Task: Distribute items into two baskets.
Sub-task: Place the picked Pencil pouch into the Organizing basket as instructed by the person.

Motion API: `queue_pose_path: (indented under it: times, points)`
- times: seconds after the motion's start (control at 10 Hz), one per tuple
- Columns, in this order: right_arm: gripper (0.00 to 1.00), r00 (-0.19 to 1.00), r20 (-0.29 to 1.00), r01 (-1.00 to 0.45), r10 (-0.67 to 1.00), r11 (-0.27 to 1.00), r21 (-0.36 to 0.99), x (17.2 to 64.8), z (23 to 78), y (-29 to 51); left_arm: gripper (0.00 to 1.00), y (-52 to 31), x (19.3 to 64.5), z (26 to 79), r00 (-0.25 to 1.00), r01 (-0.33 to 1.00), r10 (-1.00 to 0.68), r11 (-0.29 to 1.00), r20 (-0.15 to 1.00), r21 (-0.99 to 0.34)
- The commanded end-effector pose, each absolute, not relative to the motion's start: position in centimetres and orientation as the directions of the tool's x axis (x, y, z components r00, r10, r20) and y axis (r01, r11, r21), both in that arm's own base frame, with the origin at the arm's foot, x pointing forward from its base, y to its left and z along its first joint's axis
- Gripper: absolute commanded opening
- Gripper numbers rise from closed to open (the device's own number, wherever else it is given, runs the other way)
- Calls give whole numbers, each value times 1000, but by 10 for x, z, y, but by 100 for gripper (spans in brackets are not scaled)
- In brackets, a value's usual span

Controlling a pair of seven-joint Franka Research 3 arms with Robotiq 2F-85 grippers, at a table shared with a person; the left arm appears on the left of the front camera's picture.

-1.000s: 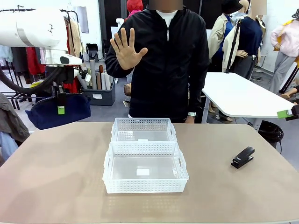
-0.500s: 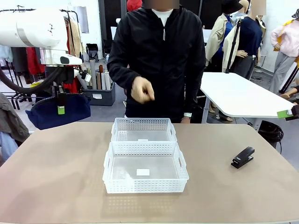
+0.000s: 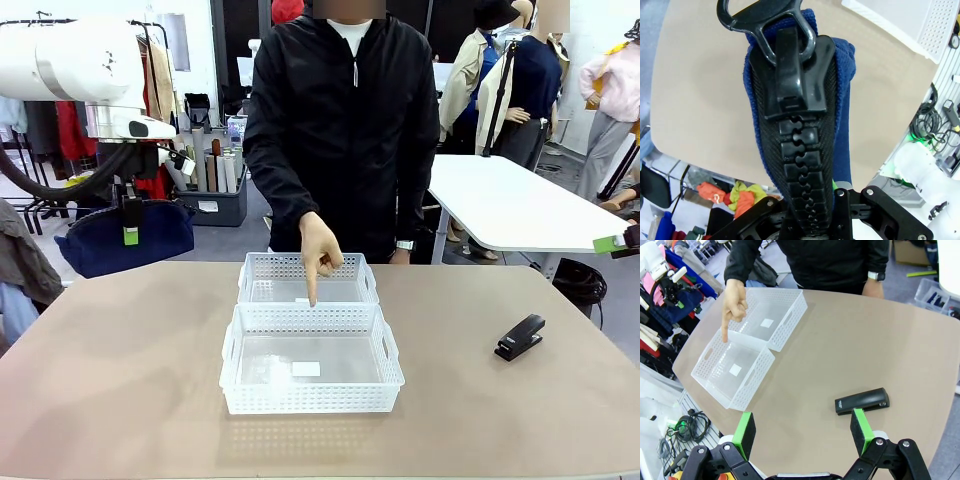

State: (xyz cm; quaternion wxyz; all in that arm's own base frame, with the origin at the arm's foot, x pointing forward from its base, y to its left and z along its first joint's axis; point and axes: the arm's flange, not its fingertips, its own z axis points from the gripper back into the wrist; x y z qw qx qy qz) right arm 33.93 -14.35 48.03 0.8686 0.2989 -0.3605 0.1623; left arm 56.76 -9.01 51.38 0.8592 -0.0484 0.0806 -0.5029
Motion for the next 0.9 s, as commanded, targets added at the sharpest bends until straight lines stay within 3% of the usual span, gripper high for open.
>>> queue_pose_path:
  times: [0.0,0.8]
  points:
    - [100,681,730,-502,63,765,403,340,481,-143,0,-88,568,517,481,856,-872,490,-96,-165]
    - [100,681,730,-502,63,765,403,340,481,-143,0,-93,551,512,464,869,-883,470,-73,-153]
